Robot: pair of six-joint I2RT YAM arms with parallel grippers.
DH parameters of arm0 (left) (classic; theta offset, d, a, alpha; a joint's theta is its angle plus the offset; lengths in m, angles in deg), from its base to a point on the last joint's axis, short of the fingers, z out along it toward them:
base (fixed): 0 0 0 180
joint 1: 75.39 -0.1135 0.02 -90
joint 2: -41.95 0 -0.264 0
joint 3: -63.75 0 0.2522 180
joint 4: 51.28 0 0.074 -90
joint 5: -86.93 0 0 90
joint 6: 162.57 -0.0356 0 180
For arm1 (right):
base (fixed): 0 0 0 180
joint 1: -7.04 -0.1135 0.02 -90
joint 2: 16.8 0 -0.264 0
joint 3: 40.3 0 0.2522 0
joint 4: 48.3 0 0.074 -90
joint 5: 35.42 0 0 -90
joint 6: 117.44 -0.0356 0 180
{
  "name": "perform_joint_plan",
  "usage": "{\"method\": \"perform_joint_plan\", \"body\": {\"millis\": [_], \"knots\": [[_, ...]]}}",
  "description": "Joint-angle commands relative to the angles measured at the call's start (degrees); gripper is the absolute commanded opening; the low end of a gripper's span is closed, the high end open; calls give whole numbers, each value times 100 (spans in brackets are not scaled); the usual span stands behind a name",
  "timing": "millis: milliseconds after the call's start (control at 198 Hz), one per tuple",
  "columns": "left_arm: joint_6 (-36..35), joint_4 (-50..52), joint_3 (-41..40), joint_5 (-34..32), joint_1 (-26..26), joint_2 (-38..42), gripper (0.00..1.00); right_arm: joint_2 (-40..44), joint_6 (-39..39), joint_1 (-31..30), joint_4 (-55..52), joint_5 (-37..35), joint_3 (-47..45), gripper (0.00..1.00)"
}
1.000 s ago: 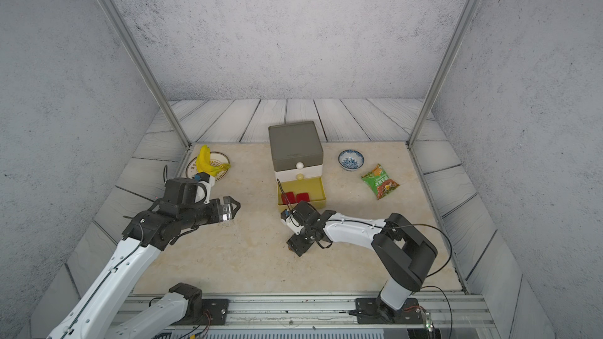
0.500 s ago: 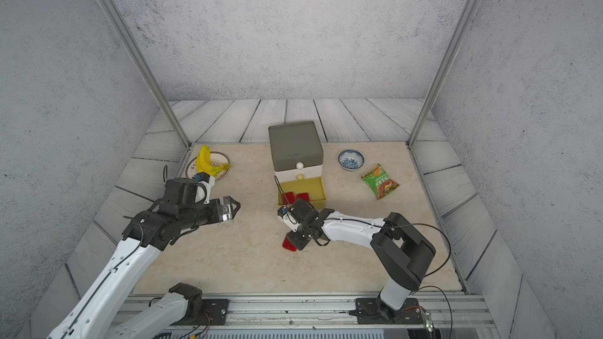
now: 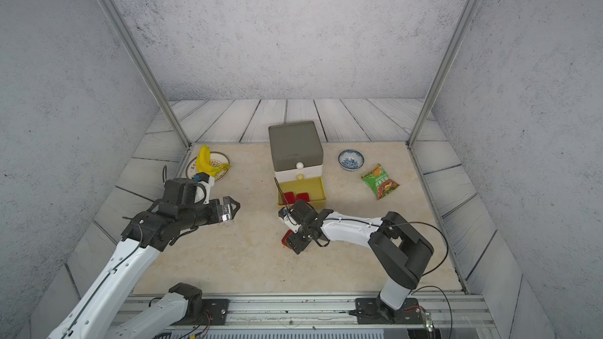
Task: Place the brooch boxes into the drawer by color
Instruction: Pick up the brooch box from the center of the board.
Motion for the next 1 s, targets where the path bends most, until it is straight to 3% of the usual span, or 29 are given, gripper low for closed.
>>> {"method": "perform_joint_plan", "body": {"millis": [0,721,787,877,998], "knots": [[-1,-16,71,-48,39,45,98,97,-27,-38,-52,130,116,80],[-29,-5,20,-74,38,76,98,-551,238,-87,-140,78,441,73],[-27,-9,18,-70,31,76,98,-529,204,-101,-140,-19,441,69],[-36,-3,20,-74,36,75,98,-443,141,-99,-136,-242,450,53],[-41,-5,31,-65,36,66,98,-159,21,-97,-71,-574,441,51]]}}
